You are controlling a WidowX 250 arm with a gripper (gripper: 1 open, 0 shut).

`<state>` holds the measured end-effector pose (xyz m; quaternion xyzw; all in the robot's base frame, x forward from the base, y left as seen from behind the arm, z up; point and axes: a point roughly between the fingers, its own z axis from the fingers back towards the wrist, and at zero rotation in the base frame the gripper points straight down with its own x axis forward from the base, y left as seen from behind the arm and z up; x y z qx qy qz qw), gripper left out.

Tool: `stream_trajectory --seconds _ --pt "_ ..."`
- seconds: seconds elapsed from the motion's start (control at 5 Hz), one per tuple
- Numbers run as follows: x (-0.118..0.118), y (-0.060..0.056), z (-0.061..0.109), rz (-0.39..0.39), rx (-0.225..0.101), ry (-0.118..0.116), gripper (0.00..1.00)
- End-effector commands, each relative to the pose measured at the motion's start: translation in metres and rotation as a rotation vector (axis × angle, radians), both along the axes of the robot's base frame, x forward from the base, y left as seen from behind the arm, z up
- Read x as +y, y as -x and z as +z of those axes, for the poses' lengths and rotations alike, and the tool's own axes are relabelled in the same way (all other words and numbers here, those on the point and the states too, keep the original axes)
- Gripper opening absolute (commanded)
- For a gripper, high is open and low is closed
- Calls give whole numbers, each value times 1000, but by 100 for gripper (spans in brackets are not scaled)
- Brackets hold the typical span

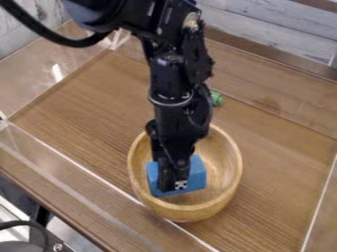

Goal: Remove the blue block from inside the brown bowl and put it on the table

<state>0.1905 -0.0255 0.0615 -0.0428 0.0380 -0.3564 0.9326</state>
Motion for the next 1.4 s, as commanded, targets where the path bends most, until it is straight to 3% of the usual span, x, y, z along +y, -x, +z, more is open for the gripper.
stream_trajectory --seconds 0.0,0.8,1.2 --pt "2 -11 18 14 -62 4 0" --pt "17 -9 38 14 -48 -13 0" --pt "53 -17 56 21 -70 -60 0"
